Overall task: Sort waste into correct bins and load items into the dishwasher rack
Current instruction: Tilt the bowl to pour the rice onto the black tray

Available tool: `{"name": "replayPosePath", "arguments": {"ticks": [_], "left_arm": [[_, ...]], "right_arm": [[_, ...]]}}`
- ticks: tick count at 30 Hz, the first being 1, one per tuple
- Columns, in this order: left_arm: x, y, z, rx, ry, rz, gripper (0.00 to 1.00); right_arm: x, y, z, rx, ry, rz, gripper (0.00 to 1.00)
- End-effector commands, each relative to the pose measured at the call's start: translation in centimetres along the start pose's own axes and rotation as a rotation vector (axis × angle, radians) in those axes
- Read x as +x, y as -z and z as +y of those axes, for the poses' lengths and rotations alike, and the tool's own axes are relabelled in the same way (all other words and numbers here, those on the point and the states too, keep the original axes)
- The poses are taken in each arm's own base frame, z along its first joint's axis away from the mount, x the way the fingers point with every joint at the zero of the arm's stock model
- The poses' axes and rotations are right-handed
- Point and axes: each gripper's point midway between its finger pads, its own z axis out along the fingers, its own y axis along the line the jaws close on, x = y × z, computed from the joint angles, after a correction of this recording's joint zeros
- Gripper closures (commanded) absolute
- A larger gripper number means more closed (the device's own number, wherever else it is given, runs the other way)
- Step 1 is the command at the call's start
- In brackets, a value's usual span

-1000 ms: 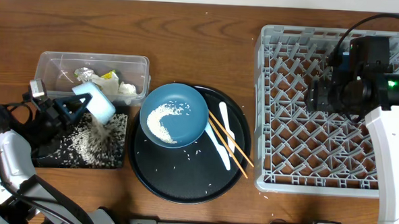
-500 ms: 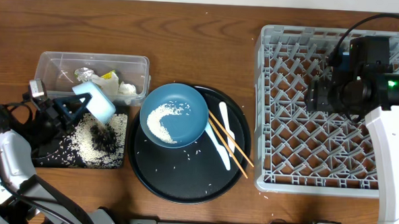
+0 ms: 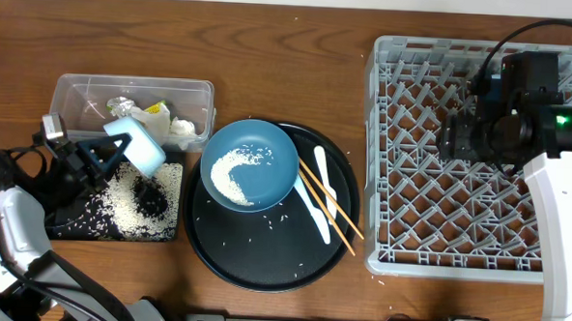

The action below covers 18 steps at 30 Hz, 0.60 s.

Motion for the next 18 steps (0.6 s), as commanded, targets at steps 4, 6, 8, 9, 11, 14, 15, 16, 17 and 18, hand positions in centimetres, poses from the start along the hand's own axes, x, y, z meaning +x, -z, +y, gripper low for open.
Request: {"name": "replayPosePath", "arguments": {"ticks": [4,6,8,9,11,14,15,16,17,18], "left_arm": [[-0.1,0.1,-0.6,0.051,-0.007,-0.006,0.94],[-0.1,0.1,-0.7,0.051,-0.033,-0.008,0.94],[-0.1,0.1,0.0,0.017,-0.017,-0.005,0.94],[-0.1,0.2,0.5,-0.011,0.005,-0.006,0.94],[-0.2,0.2,0.1,0.013,0.008,-0.007,0.94],[-0.4,0.2,-0.1,0.024,-0.045,-0.011,0.94],[-0.4,0.2,0.7,-0.019,-0.019,-0.01,0.94],[-0.4,0.2,0.9,-0.031,0.009,-0.009,0.94],[-0.4,0.2,0.3,0.01,0.014,-0.01,0.94],[-0.3,0.2,-0.4,0.051,0.003,-0.012,0.94]], "right_arm": [[0.0,0.2,-0.3,0.011,-0.009,-0.006,0.25],[0.0,0.2,-0.3,0.011,-0.009,-0.006,0.25],[0.0,0.2,-0.3,0.012,-0.01,-0.006,0.25],[0.0,0.2,-0.3,0.011,-0.009,-0.006,0.25],[0.0,0.2,-0.3,0.011,-0.009,-0.006,0.25],[0.0,0.2,-0.3,0.011,-0.009,-0.006,0.25],[0.0,0.2,-0.3,0.011,-0.009,-0.006,0.25],[0.0,0.2,-0.3,0.012,-0.009,-0.007,0.25],[0.0,0.2,-0.3,0.012,-0.009,-0.007,0.25],[0.0,0.2,-0.3,0.012,-0.009,-0.007,0.25]]}}
